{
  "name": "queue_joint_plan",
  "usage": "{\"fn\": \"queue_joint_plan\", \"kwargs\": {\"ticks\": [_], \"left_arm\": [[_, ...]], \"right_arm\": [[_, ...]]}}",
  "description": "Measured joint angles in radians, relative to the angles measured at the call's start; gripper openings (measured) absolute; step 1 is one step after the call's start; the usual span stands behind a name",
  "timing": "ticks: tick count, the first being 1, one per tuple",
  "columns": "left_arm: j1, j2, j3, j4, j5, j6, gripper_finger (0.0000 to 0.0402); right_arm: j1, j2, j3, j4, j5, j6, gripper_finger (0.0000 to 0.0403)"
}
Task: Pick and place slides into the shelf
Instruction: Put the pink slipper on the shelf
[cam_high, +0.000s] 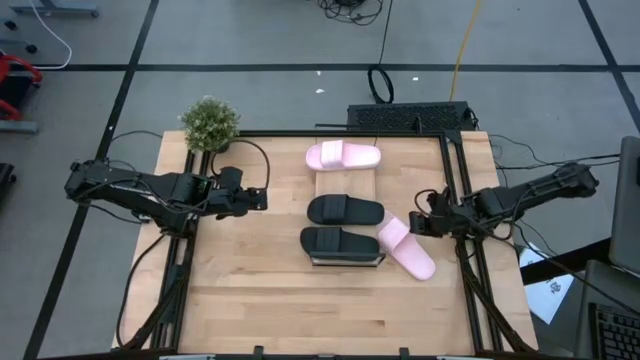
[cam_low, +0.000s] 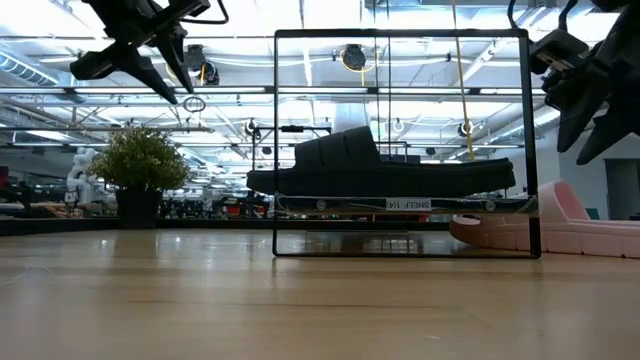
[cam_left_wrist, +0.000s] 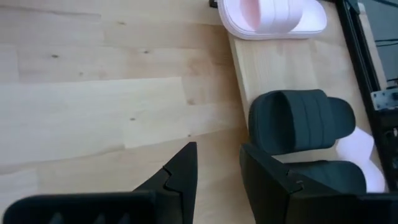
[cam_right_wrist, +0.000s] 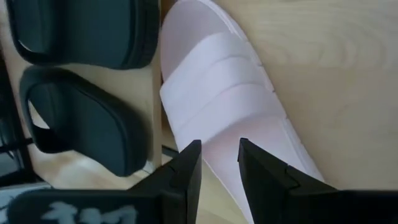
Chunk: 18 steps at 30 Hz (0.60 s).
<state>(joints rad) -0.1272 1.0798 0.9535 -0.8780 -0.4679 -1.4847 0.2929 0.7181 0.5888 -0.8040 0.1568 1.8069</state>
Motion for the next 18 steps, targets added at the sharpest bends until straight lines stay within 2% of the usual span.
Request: {"fn": "queue_joint_plan", "kwargs": {"ticks": [12,18], "left_arm": [[0.031,0.000,0.000,-0.002,-0.002,0.067,0.0115],[0.053,0.000,0.000,-0.001,-0.002,0.087,0.0115]], "right_arm": [[0.107,0.050,0.000,0.003,0.100,0.195,0.0095],[0.145,0.100,0.000,0.062,0.161,0.258,0.0095]]}}
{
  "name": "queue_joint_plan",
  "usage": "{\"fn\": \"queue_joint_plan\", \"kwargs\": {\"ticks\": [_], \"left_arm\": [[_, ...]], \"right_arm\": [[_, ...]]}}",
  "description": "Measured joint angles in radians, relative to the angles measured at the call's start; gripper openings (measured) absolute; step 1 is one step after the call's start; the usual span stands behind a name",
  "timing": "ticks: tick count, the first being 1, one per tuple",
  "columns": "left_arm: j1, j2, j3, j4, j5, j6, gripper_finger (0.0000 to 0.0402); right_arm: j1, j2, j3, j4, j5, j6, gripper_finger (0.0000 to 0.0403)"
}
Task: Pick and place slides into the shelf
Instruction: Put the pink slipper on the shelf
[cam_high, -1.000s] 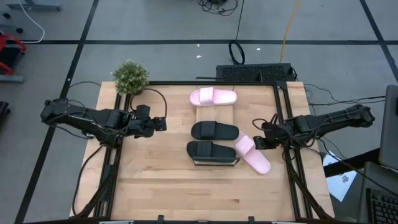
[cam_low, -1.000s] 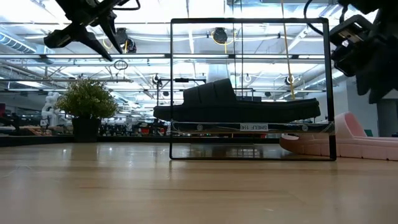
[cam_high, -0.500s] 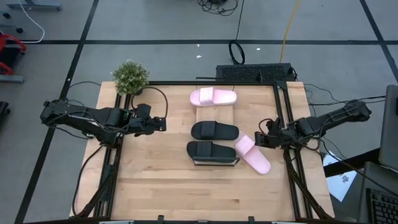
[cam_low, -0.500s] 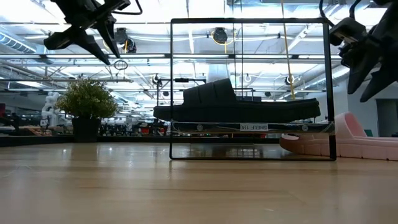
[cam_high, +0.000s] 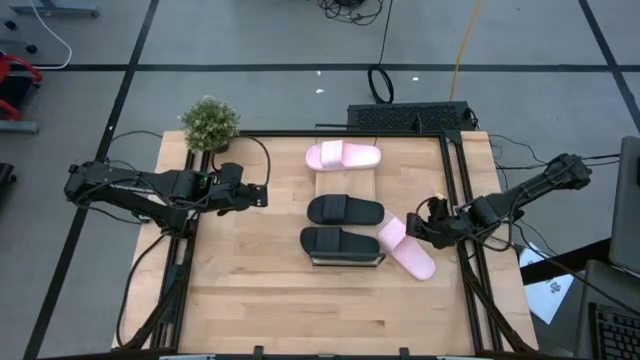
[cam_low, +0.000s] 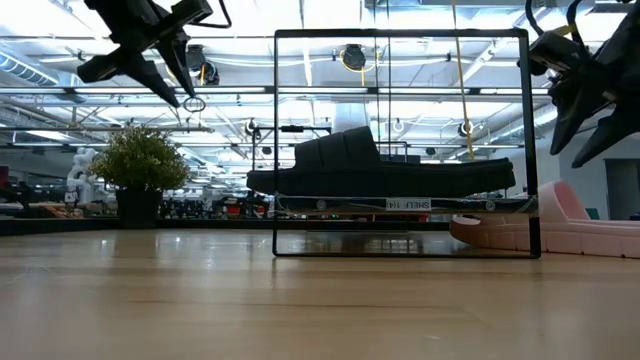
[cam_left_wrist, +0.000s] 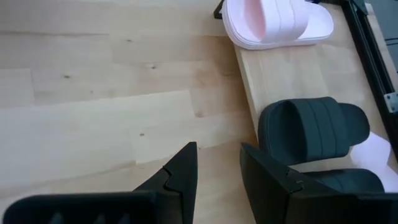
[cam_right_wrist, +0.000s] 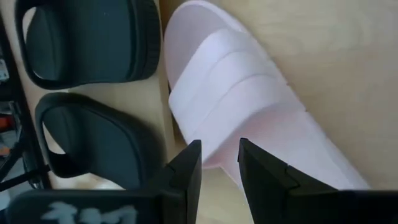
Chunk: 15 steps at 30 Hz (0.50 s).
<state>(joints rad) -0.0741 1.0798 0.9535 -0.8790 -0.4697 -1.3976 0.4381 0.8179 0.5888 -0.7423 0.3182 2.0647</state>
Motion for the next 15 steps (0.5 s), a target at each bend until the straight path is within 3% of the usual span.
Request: {"fn": "queue_joint_plan", "kwargs": {"ticks": [15], "left_arm": [[0.058,0.000,0.000,0.002,0.043,0.080,0.0115]], "right_arm": [[0.074,0.135,0.000,0.097,0.026,0.107,0.0095]]}}
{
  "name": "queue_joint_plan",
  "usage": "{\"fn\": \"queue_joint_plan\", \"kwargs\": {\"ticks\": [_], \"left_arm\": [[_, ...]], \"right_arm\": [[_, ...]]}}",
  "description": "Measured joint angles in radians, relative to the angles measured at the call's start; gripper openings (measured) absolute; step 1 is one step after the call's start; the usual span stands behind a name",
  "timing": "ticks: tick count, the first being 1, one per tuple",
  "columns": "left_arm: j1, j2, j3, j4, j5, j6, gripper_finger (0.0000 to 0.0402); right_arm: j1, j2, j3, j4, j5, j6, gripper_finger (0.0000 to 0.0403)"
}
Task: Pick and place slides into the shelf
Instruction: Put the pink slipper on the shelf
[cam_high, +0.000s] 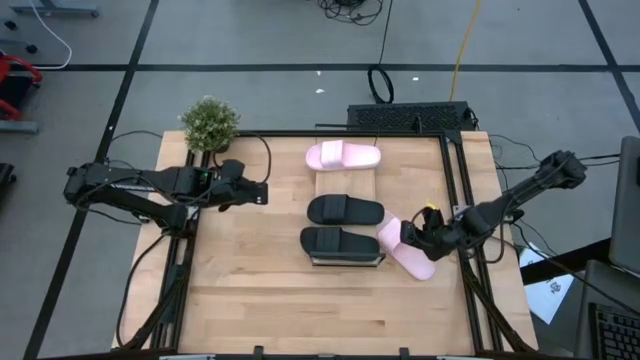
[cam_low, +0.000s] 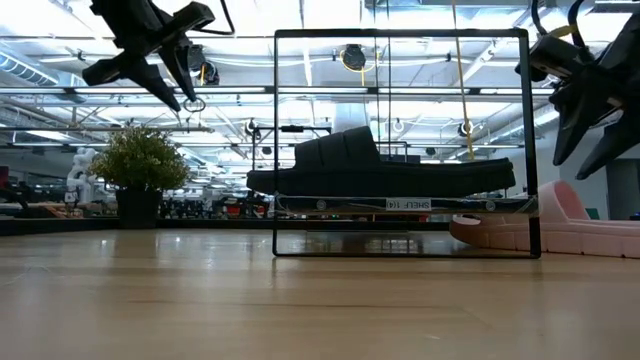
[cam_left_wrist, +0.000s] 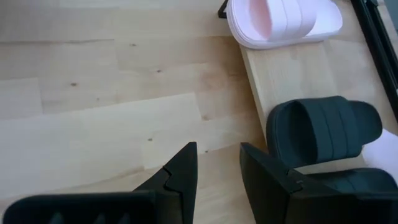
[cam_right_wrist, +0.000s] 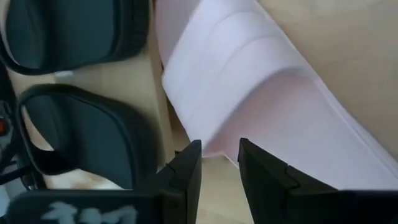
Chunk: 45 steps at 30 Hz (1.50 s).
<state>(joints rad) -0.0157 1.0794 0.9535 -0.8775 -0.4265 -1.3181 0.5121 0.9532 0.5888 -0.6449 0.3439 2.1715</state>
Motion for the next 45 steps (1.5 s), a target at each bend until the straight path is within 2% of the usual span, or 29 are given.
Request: {"fn": "queue_joint_plan", "kwargs": {"ticks": [5,24,28,34,38,42,45], "left_arm": [[0.008,0.000,0.000,0.000,0.017,0.022,0.0115],[0.009,0.000,0.000,0.000,0.029,0.033,0.0115],[0.009,0.000,0.000,0.000,0.030,0.033,0.0115],[0.009,0.000,0.000,0.000,0.034,0.038,0.0115],[0.009,0.000,0.000,0.000,0.035,0.041,0.0115],[0.008,0.000,0.000,0.000,0.035,0.041,0.0115],[0.008,0.000,0.000,0.000,0.035,0.041,0.0115]], "right_arm": [[0.015,0.036,0.000,0.010,0.077,0.040,0.0095],[0.014,0.199,0.000,0.078,0.094,0.069,0.0095],[0.014,0.208,0.000,0.099,0.134,0.069,0.0095],[0.014,0.208,0.000,0.092,0.131,0.069,0.0094],[0.014,0.208,0.000,0.084,0.131,0.069,0.0071],[0.014,0.208,0.000,0.072,0.135,0.063,0.0017],[0.013,0.208,0.000,0.061,0.131,0.054,0.0010]]}}
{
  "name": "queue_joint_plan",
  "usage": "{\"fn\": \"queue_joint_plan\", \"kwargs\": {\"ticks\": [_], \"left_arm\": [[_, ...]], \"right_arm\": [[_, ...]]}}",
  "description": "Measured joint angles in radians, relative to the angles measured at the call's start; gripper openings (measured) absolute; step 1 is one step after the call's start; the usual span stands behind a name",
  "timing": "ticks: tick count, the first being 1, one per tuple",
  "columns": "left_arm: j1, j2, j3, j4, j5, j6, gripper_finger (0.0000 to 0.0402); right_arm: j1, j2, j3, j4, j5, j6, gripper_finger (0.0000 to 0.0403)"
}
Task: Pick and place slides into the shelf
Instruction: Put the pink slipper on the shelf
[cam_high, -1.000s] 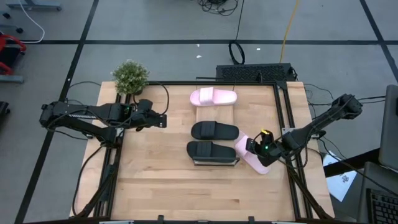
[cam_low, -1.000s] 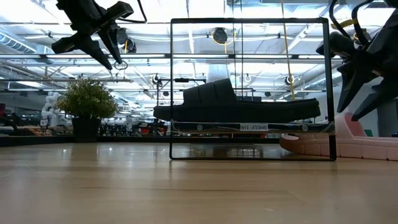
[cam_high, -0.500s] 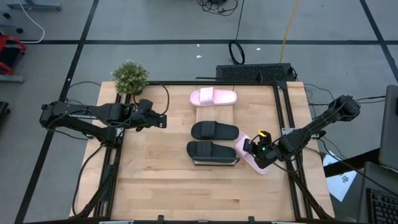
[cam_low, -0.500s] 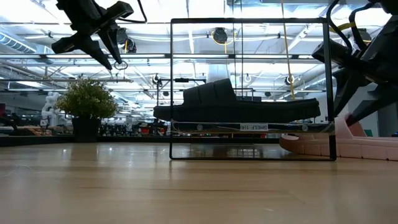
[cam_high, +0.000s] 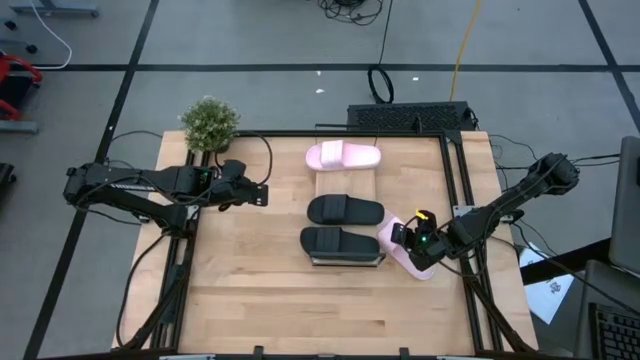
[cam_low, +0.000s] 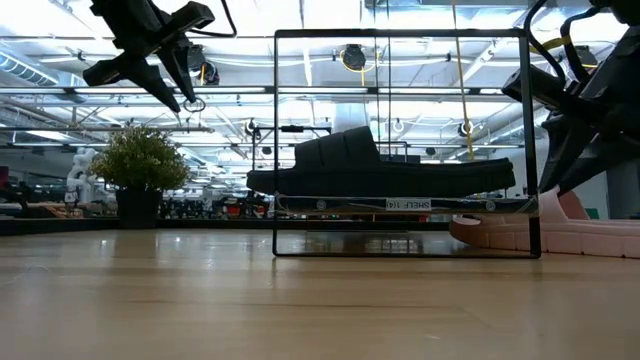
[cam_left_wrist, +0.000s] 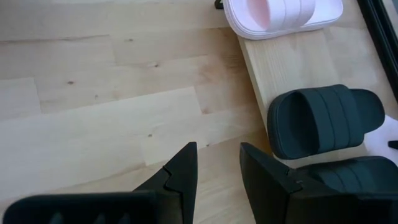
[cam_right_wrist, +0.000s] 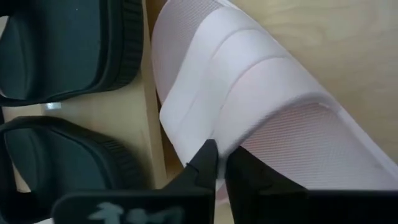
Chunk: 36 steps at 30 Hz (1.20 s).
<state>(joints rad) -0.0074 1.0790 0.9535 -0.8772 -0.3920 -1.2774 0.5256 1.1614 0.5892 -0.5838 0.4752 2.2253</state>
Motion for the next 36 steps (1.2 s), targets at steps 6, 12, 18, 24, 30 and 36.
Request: {"fn": "queue_joint_plan", "kwargs": {"ticks": [6,12,18,24,30,36], "left_arm": [[0.000,0.000,0.000,0.000,0.000,0.000,0.0115],[0.000,0.000,0.000,0.001,0.000,-0.002,0.0115],[0.000,0.000,0.000,0.005,0.000,0.002,0.0115],[0.000,0.000,0.000,0.008,0.001,0.008,0.0115],[0.000,0.000,0.000,0.011,0.001,0.003,0.0115],[0.000,0.000,0.000,0.013,0.001,-0.001,0.0115]], "right_arm": [[0.001,-0.003,0.001,-0.055,-0.055,-0.002,0.0005],[0.014,-0.014,0.002,-0.121,-0.091,-0.001,0.0003],[0.014,-0.082,0.002,-0.243,-0.142,-0.010,0.0002],[0.014,-0.213,0.000,-0.438,-0.147,0.006,0.0001],[0.013,-0.308,-0.002,-0.471,-0.100,0.019,0.0001],[0.013,-0.325,-0.002,-0.466,0.007,0.020,0.0000]]}}
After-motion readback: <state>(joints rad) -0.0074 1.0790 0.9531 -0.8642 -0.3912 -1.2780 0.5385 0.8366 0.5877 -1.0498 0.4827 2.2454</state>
